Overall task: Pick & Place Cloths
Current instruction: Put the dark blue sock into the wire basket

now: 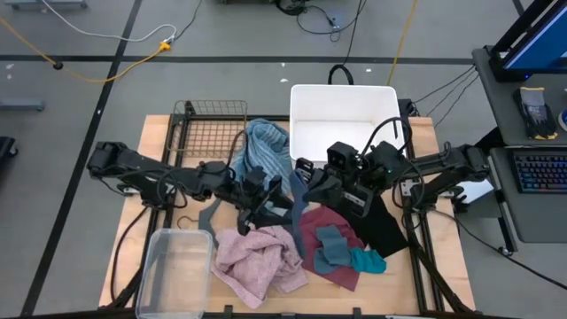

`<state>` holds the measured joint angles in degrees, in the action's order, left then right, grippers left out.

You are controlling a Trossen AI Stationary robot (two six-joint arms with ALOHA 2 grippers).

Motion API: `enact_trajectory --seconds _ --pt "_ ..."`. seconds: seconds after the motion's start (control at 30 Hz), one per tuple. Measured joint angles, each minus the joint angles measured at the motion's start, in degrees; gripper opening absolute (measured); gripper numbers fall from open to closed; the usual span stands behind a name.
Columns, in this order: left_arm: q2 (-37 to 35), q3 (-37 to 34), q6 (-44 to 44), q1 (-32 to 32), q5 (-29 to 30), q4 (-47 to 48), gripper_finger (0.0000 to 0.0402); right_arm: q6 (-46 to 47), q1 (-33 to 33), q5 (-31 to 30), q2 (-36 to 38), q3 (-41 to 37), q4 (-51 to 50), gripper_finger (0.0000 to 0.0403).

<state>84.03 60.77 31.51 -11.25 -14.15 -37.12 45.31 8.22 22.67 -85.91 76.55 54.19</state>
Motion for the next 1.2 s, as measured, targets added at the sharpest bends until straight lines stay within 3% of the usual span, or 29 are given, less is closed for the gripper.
enact_trajectory --seconds 0.2,0.53,0.73,1.2 --pt "0.0 0.0 2.5 0.0 -6.8 -1.0 0.0244 -0.8 -1.5 -0.1 0.0 0.0 0.0 0.0000" --pt "0.0 0.0 1.8 1.0 -5.8 -2.0 0.0244 -1.0 -2.3 -0.7 0.0 0.0 -0.1 0.0000" --pt "0.0 0.0 1.8 3.0 -2.8 -1.6 0.0244 -3.2 -2.3 -3.8 0.0 0.0 -1.1 0.0000" --pt "0.0 0.0 1.8 3.3 -2.3 -1.6 0.0244 -16.8 -2.6 -17.1 0.0 0.0 -9.5 0.0000"
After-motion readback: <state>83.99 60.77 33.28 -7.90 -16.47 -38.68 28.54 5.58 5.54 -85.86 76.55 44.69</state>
